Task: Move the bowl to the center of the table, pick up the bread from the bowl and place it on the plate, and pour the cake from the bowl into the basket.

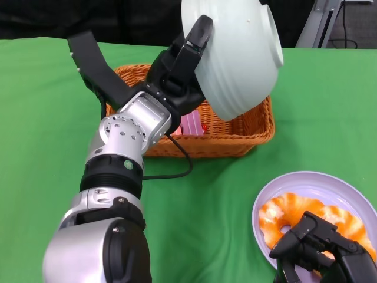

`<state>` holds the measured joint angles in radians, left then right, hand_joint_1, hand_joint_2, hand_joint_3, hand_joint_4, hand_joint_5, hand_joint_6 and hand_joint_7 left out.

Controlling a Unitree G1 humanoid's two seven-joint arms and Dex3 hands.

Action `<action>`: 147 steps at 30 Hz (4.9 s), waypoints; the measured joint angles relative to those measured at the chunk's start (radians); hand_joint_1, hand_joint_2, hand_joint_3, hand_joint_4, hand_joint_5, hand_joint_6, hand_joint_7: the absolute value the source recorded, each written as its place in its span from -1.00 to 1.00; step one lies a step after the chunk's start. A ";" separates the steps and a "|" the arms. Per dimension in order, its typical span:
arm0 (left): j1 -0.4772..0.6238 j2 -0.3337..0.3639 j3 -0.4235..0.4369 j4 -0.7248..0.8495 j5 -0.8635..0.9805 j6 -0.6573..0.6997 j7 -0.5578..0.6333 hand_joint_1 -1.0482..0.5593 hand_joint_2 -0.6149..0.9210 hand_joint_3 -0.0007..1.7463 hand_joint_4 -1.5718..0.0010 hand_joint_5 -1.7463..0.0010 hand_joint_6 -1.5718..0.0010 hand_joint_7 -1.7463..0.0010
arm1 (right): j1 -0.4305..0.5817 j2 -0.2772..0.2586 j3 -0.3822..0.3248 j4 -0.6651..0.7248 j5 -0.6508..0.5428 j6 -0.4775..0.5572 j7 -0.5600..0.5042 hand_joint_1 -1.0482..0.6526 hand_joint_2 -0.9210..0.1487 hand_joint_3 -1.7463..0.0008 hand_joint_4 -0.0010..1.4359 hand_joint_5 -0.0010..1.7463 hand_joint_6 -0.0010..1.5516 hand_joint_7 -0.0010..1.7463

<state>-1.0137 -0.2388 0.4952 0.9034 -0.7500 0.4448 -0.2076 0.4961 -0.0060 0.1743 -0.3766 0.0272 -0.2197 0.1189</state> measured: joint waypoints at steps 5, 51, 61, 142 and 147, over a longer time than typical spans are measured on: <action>0.000 0.005 -0.003 0.001 -0.004 0.007 -0.001 0.10 0.80 -0.12 0.07 -1.00 0.19 -0.84 | 0.004 0.000 0.000 0.000 -0.006 0.000 -0.003 0.21 -0.26 -0.36 -0.05 0.94 -0.21 0.69; 0.299 0.432 -0.551 -0.483 0.636 -1.047 -0.570 -0.05 0.97 -0.44 0.07 -1.00 0.19 -0.68 | -0.054 -0.001 -0.006 -0.005 -0.022 0.038 -0.009 0.16 -0.22 -0.38 -0.03 0.90 -0.19 0.69; 0.354 0.501 -0.561 -0.410 0.703 -1.437 -0.551 0.12 0.53 0.10 0.16 -1.00 0.21 -0.71 | -0.058 -0.001 -0.007 -0.008 -0.017 0.059 0.000 0.17 -0.25 -0.37 -0.06 0.91 -0.20 0.67; 0.787 0.946 -0.744 -0.613 1.355 -1.395 0.001 -0.99 1.00 -0.77 0.81 1.00 0.75 1.00 | -0.023 -0.001 0.008 -0.078 -0.038 0.093 -0.025 0.17 -0.25 -0.36 -0.02 0.90 -0.19 0.66; 0.825 1.008 -0.773 -0.708 1.081 -1.231 -0.279 -1.00 1.00 -0.73 1.00 1.00 0.99 1.00 | -0.023 -0.001 0.013 -0.078 -0.038 0.093 -0.022 0.18 -0.25 -0.36 0.00 0.90 -0.18 0.67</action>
<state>-0.1888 0.7688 -0.2777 0.1957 0.3306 -0.7867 -0.4862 0.4735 -0.0069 0.1871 -0.4547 -0.0105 -0.1271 0.0967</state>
